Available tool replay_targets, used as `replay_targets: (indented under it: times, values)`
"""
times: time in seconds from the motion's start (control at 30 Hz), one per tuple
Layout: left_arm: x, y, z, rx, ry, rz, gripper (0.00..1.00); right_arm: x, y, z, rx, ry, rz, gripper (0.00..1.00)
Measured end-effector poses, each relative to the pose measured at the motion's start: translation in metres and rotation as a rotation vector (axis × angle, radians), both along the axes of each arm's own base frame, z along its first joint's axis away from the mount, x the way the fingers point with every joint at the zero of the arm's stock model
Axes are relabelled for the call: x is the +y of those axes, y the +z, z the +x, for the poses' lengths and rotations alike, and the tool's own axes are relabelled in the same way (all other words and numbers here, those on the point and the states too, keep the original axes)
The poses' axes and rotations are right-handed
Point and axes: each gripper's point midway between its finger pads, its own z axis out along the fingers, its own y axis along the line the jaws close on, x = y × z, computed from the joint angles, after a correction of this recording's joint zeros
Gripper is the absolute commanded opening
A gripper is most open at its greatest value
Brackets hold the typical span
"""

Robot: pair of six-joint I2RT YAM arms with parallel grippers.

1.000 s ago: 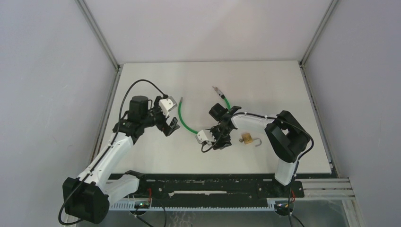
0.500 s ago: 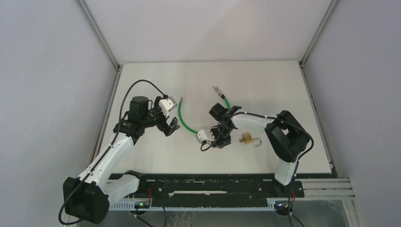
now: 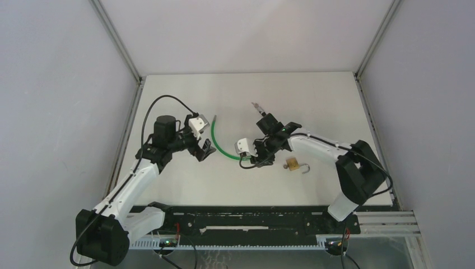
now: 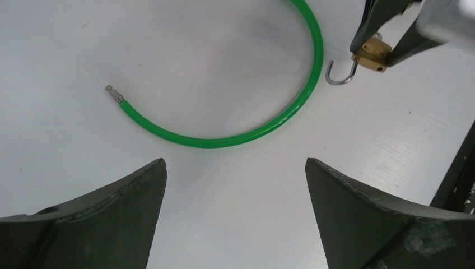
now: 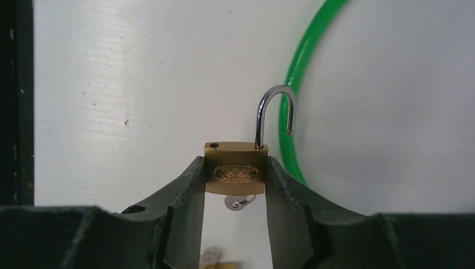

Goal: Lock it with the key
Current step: Pick up the lock from the center of the board, then lock the lock.

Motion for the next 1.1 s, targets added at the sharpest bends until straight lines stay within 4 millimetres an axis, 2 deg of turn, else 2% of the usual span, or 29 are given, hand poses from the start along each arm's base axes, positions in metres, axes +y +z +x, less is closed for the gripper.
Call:
replay_targets:
  times: [0.13, 0.27, 0.33, 0.43, 0.57, 0.67, 0.9, 1.1]
  values:
    - [-0.007, 0.002, -0.007, 0.011, -0.050, -0.025, 0.89, 0.003, 0.043, 0.004, -0.057, -0.043, 0.101, 0.00]
    - [-0.019, 0.009, -0.021, 0.026, -0.144, -0.064, 0.84, 0.002, 0.079, -0.002, -0.098, -0.068, 0.178, 0.00]
    - [-0.026, 0.017, -0.028, 0.019, -0.199, -0.069, 0.84, 0.002, 0.093, -0.006, -0.106, -0.078, 0.212, 0.00]
    - [-0.049, 0.041, -0.040, -0.030, -0.324, -0.061, 0.84, 0.001, 0.110, -0.014, -0.102, -0.089, 0.255, 0.00]
    - [-0.081, 0.069, -0.057, -0.112, -0.488, -0.040, 0.84, 0.001, 0.122, -0.025, -0.079, -0.094, 0.291, 0.00]
    - [-0.099, 0.077, -0.066, -0.133, -0.575, -0.021, 0.84, 0.000, 0.127, -0.032, -0.051, -0.095, 0.310, 0.00]
    - [-0.119, 0.064, -0.081, -0.119, -0.675, 0.033, 0.82, 0.000, 0.143, -0.043, -0.017, -0.088, 0.372, 0.00]
    - [-0.131, 0.054, -0.087, -0.106, -0.718, 0.045, 0.77, 0.001, 0.151, -0.050, 0.012, -0.080, 0.408, 0.00]
